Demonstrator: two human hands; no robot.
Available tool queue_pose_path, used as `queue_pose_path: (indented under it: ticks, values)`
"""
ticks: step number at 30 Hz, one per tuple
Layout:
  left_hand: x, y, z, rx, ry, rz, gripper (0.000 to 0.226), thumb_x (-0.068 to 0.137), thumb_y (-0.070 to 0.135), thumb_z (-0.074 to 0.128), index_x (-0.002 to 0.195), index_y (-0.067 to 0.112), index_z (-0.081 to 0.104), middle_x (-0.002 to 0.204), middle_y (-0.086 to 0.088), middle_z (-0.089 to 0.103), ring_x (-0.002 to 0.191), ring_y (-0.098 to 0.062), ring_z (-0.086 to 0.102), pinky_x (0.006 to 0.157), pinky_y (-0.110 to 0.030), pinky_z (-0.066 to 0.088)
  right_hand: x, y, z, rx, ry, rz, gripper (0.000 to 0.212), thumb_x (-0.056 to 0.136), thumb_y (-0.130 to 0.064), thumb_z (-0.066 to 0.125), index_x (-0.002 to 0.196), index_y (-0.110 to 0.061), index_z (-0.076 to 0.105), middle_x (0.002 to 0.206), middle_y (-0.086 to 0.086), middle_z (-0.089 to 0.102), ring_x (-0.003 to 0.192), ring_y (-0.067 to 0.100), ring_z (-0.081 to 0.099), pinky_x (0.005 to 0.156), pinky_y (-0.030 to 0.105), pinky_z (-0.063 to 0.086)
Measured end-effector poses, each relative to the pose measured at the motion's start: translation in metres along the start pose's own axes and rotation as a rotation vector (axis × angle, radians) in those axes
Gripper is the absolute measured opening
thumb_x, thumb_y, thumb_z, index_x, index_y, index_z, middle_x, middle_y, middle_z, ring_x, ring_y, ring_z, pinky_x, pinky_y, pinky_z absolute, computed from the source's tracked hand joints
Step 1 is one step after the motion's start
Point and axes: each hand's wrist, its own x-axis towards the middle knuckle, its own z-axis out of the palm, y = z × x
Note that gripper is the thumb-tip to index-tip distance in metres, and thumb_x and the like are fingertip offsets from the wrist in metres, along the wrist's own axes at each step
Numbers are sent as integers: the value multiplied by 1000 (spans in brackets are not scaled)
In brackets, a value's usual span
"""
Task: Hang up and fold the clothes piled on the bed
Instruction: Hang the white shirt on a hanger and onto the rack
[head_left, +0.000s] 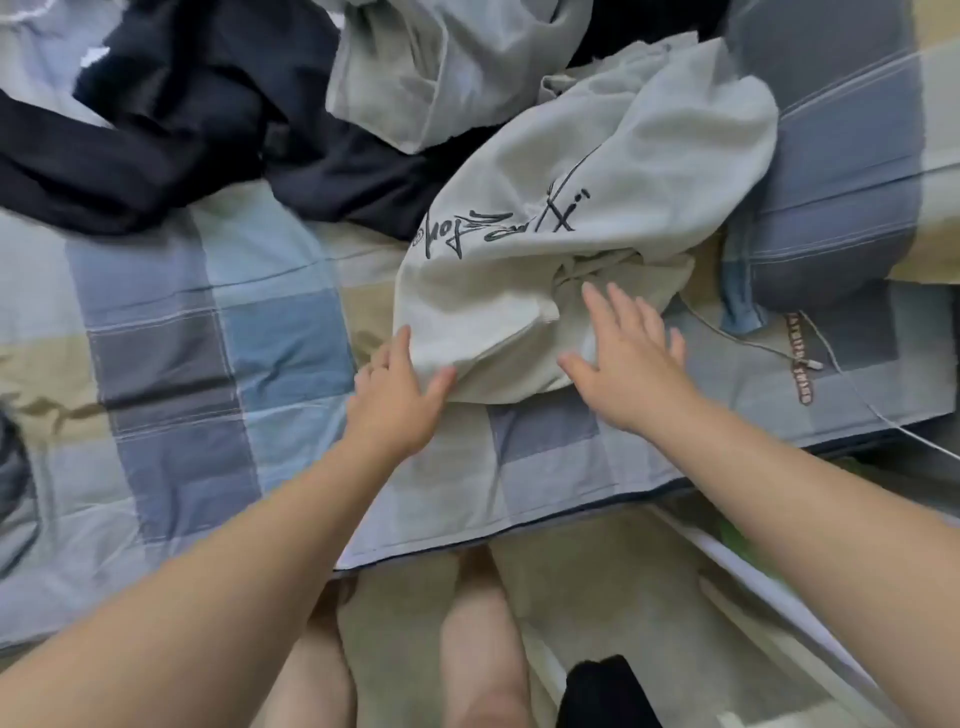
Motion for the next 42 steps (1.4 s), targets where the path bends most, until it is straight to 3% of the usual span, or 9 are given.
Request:
queue_pose_path:
  ticks: [4,10,16,21,26,29,32,38,42]
  values:
    - [59,12,21,-294,56,-111,81,91,39,67,154,16,22,152,-9,42,137,-33,42,112,-46,37,43,9,40,-5,-122,-73,86,95,-51,54,159,-35,-1,168,-5,1,154,25,3,119,56,17]
    - [76,12,45,-385,-60,-264,34,90,18,68,122,5,66,114,-12,71,107,-31,67,96,-46,54,58,11,92,202,-198,-104,117,82,-47,76,159,-29,-11,166,-6,10,151,24,12,115,56,28]
    - [22,38,48,-739,-232,-226,23,91,10,69,114,7,69,102,-5,75,89,-20,73,71,-31,59,28,15,106,590,-307,-88,138,71,-30,89,154,-41,-20,157,-4,36,128,12,45,87,19,43]
    - [-32,78,14,-824,-244,-167,23,92,14,70,114,6,69,105,-8,76,96,-23,73,83,-36,59,-24,13,76,865,-241,-163,121,59,-40,88,149,-53,9,133,-33,47,122,-7,54,98,22,48]
    - [-88,129,-45,-811,-285,-61,24,92,19,71,106,-1,69,93,-11,71,79,-25,65,68,-32,49,-90,4,6,912,25,-166,97,74,-44,77,150,-54,18,137,-16,58,123,10,58,97,37,52]
    - [-129,166,-83,-801,-271,-9,13,90,18,72,86,11,63,69,-2,54,56,-13,45,51,-23,35,-134,0,-44,883,209,-180,59,92,-36,67,142,-43,37,123,-11,65,112,14,62,82,36,54]
    - [-170,199,-117,-860,-256,-2,20,83,13,73,77,14,54,64,1,41,54,-12,35,49,-24,28,-171,-6,-92,864,385,-225,5,100,-16,54,102,-18,58,78,-4,60,70,9,54,60,32,41]
    - [-241,254,-171,-967,-182,133,6,92,14,61,94,8,62,65,0,52,51,-10,47,46,-20,35,-234,-12,-197,929,559,-330,21,103,-17,51,84,-14,58,70,-7,58,66,13,49,60,31,40]
    - [-280,272,-187,-868,-193,335,27,100,43,56,107,20,69,97,2,77,78,-12,67,63,-23,47,-261,-15,-255,1009,635,-344,27,102,-28,54,87,-8,63,74,-1,67,70,15,61,62,29,48]
